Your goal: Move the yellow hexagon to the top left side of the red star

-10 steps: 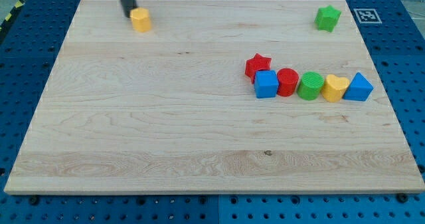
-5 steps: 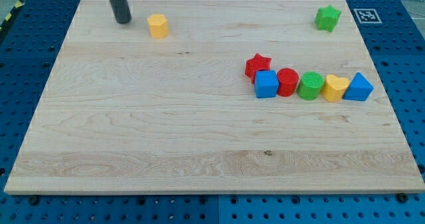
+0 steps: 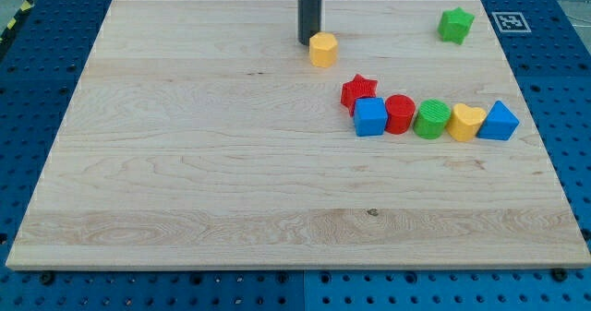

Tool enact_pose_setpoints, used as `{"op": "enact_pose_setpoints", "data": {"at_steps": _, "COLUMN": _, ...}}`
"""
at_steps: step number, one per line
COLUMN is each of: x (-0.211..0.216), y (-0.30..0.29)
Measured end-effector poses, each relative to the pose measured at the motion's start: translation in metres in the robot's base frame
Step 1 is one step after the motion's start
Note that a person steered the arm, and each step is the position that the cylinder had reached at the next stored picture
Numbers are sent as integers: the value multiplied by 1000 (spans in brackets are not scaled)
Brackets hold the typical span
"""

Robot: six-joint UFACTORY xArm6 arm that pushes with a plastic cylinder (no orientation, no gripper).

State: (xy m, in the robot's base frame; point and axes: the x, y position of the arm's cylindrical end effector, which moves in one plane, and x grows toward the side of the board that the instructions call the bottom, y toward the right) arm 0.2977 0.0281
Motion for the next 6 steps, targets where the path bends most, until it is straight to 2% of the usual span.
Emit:
{"op": "enact_pose_setpoints", "data": {"at_steps": 1, "x": 28, "y": 22}}
{"op": "enact_pose_setpoints", "data": {"at_steps": 2, "x": 33, "y": 24}}
{"op": "enact_pose_setpoints", "data": {"at_steps": 3, "x": 6, "y": 10}}
{"op": "enact_pose_setpoints", "data": {"at_steps": 6, "x": 40, "y": 8}}
